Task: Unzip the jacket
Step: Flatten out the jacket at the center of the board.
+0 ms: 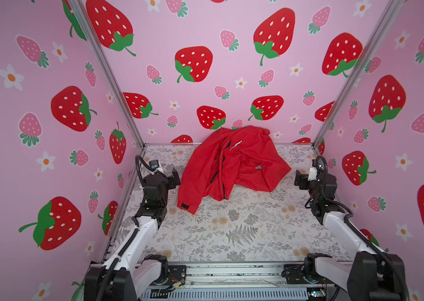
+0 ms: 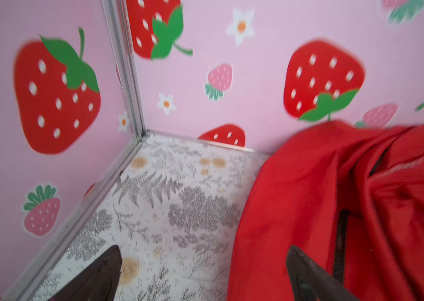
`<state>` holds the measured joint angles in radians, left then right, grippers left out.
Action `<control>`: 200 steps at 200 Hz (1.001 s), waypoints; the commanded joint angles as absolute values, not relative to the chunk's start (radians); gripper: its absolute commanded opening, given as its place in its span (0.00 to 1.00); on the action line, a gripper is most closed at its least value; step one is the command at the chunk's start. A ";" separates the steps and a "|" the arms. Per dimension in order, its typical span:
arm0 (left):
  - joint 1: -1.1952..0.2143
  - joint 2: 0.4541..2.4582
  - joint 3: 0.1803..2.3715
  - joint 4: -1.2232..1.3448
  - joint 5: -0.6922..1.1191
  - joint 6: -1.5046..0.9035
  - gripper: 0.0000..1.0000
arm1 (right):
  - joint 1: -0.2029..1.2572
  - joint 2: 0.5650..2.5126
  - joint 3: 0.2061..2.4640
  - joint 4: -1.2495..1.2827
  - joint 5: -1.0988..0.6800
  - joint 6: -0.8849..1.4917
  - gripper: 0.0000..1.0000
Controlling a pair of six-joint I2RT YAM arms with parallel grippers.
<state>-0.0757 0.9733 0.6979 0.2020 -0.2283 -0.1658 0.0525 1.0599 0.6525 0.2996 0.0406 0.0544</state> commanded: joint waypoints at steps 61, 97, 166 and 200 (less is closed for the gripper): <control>-0.071 1.136 1.130 -0.623 0.129 -0.383 0.97 | 0.056 1.112 0.860 -0.113 -0.685 0.330 0.89; -0.068 1.371 1.173 -0.795 0.158 -0.414 0.94 | 0.058 1.195 0.899 -0.174 -0.734 0.358 0.87; -0.005 1.556 1.005 -0.553 0.293 -0.454 0.93 | 0.065 1.269 0.928 -0.240 -0.778 0.360 0.85; -0.006 1.625 0.984 -0.496 0.380 -0.451 0.78 | 0.064 1.286 0.922 -0.267 -0.765 0.359 0.85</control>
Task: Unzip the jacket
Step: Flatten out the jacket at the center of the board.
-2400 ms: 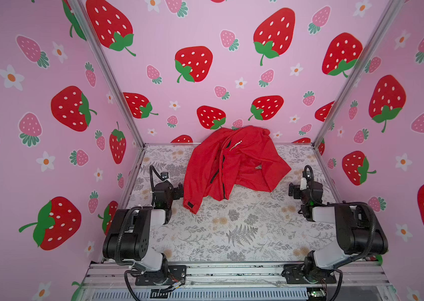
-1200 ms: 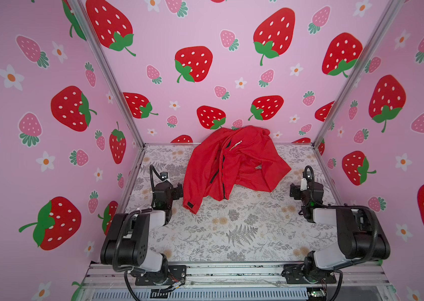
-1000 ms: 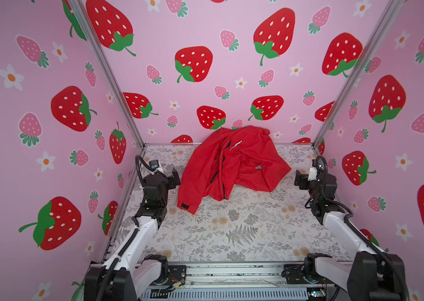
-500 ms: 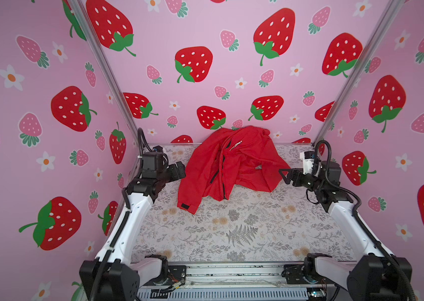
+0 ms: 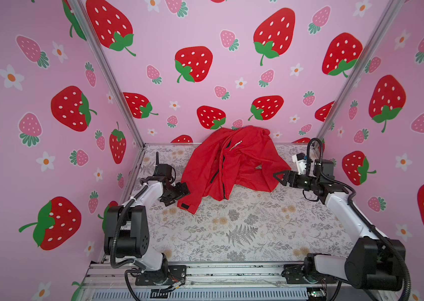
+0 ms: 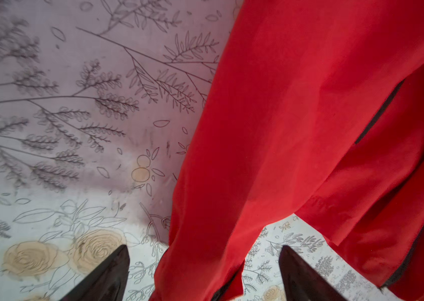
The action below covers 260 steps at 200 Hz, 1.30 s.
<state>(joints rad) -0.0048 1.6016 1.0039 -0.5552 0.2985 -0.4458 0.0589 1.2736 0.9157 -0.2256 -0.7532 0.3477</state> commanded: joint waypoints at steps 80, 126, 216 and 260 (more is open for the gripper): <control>0.038 1.451 1.034 -0.466 0.464 -0.472 0.00 | 0.035 1.452 0.946 -0.314 -0.468 0.472 0.84; 0.087 1.390 1.073 -0.474 0.495 -0.473 0.00 | 0.114 1.588 0.968 -0.261 -0.375 0.569 0.83; 0.224 1.378 1.150 -0.452 0.590 -0.502 0.00 | 0.175 1.755 0.981 -0.057 -0.387 0.752 0.39; 0.295 1.371 1.244 -0.464 0.599 -0.529 0.00 | 0.145 1.618 1.019 -0.109 -0.264 0.678 0.00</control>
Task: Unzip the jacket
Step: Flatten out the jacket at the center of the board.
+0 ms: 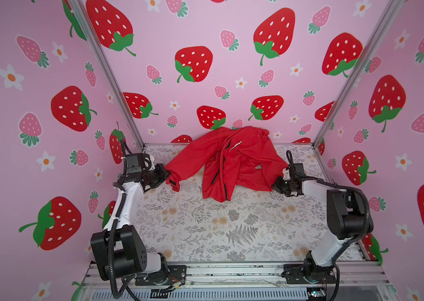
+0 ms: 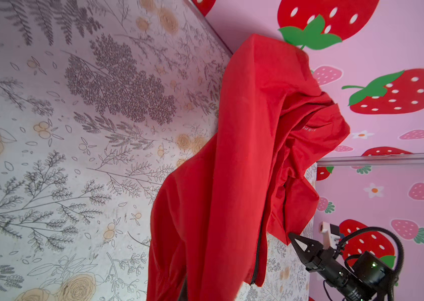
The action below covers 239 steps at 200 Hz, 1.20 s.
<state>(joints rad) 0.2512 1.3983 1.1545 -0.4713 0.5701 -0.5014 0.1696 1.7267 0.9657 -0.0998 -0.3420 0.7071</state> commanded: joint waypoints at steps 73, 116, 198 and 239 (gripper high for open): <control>0.363 1.174 1.378 -0.317 0.563 -0.592 0.00 | -0.092 1.291 1.197 -0.166 -0.059 0.518 0.00; 0.389 1.121 1.483 -0.350 0.462 -0.608 0.00 | -0.124 1.215 1.336 -0.138 -0.060 0.438 0.00; 0.413 1.385 1.669 -0.241 0.490 -0.663 0.00 | -0.012 1.530 1.709 -0.163 -0.112 0.316 0.00; 0.450 1.525 1.811 -0.265 0.486 -0.642 0.00 | 0.037 1.660 1.832 -0.172 -0.048 0.220 0.00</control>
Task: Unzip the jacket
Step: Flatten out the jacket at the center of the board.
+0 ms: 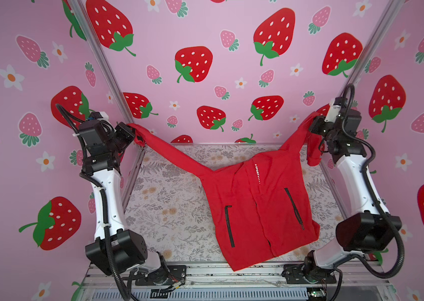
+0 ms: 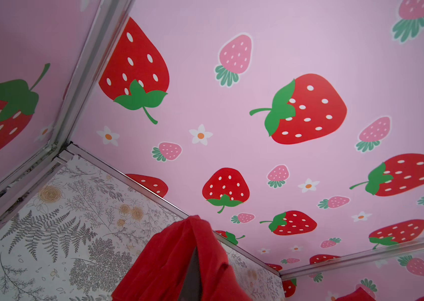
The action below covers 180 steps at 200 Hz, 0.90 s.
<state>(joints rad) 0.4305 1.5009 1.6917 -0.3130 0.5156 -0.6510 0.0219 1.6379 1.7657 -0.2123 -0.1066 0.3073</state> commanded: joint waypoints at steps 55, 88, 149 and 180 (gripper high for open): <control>0.453 1.583 1.704 -0.360 0.418 -0.596 0.99 | 0.046 1.661 1.774 -0.355 -0.038 0.242 0.99; 0.456 1.500 1.525 -0.500 0.299 -0.491 0.99 | 0.046 1.563 1.564 -0.419 -0.211 0.267 0.99; 0.243 1.392 0.995 -0.467 0.534 -0.524 0.89 | 0.046 1.495 1.201 -0.503 -0.452 0.181 0.83; 0.115 1.416 0.830 -0.387 0.538 -0.573 0.74 | 0.045 1.527 1.135 -0.549 -0.414 0.142 0.81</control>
<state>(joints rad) 0.1715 1.4155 0.9066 -0.4500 0.4992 -0.5323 0.0479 1.5124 1.1641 -0.4950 -0.3954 0.2008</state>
